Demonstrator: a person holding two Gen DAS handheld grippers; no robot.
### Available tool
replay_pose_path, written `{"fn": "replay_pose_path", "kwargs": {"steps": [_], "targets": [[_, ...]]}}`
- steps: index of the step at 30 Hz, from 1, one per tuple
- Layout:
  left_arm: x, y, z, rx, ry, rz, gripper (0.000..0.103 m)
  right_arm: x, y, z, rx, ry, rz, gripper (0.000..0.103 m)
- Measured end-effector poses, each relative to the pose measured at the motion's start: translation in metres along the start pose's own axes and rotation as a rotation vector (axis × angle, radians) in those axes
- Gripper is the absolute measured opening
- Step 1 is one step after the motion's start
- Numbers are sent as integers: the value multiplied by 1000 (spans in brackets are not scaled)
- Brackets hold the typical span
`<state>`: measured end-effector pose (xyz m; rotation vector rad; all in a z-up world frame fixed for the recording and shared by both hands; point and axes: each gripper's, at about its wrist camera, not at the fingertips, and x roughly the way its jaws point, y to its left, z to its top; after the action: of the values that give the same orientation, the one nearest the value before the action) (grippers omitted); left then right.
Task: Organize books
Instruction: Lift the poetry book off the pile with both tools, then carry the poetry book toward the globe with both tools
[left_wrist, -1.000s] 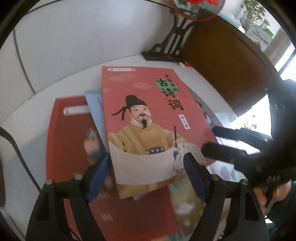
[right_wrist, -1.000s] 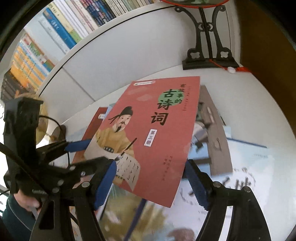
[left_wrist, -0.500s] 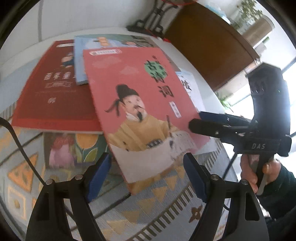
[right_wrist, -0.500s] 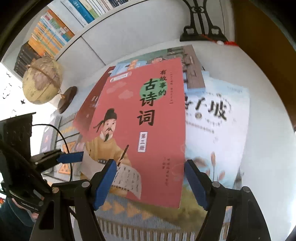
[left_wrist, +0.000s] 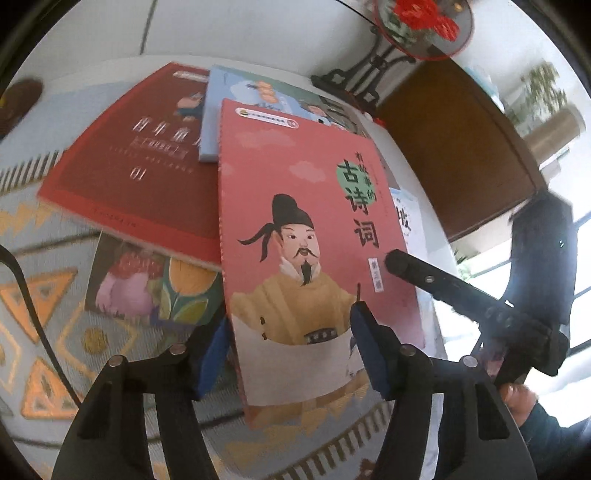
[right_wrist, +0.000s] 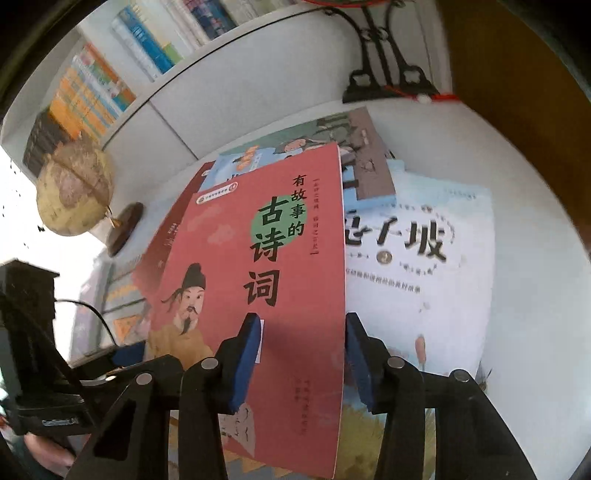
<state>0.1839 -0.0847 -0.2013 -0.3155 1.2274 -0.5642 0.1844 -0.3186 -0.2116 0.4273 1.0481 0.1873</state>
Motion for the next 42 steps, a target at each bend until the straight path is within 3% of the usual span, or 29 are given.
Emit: {"fn": "replay_pose_path", "kwargs": {"steps": [1,3,6,8,10,13,14,17,19,21,26,29,31,33,36,42], "targets": [[-6,2,-3,-18,-1,-30,60,-5,-9,0,68,1,64,42],[-21,-2,-9,-75,-24,-161,59,-13,-19,0,138,-12,137,42],[-31,-18,-16,-92,-52,-289,59,-11,-24,-3,136,11,108,42],[-22,-30,-20,-77,-32,-300,59,-6,-24,-8,130,32,131,41],[-3,-34,-23,-78,4,-259,59,-6,-18,-12,128,52,179,41],[9,-29,-25,-115,6,-264,47,-8,-10,-14,91,65,148,42],[9,-25,-24,-130,1,-278,38,-10,-12,-14,91,81,148,43],[5,-17,-22,-181,-6,-346,27,-18,-21,-21,115,159,181,51],[1,-17,-23,-199,-9,-379,26,-28,-29,-36,138,184,197,60],[1,-17,-24,-211,-8,-389,26,-35,-38,-51,177,190,219,61],[-2,-17,-28,-260,2,-450,26,-29,-58,-70,350,214,399,61],[-6,-19,-33,-257,8,-444,26,-18,-61,-75,428,218,495,60],[-8,-20,-38,-244,12,-399,26,-16,-59,-74,441,194,523,35],[-12,-22,-43,-210,8,-329,26,-15,-53,-71,424,191,510,28],[-21,-32,-52,-123,-6,-180,26,-30,-28,-67,277,150,445,19],[-51,-46,-72,-15,-86,5,28,-55,49,-71,-143,83,221,18]]}}
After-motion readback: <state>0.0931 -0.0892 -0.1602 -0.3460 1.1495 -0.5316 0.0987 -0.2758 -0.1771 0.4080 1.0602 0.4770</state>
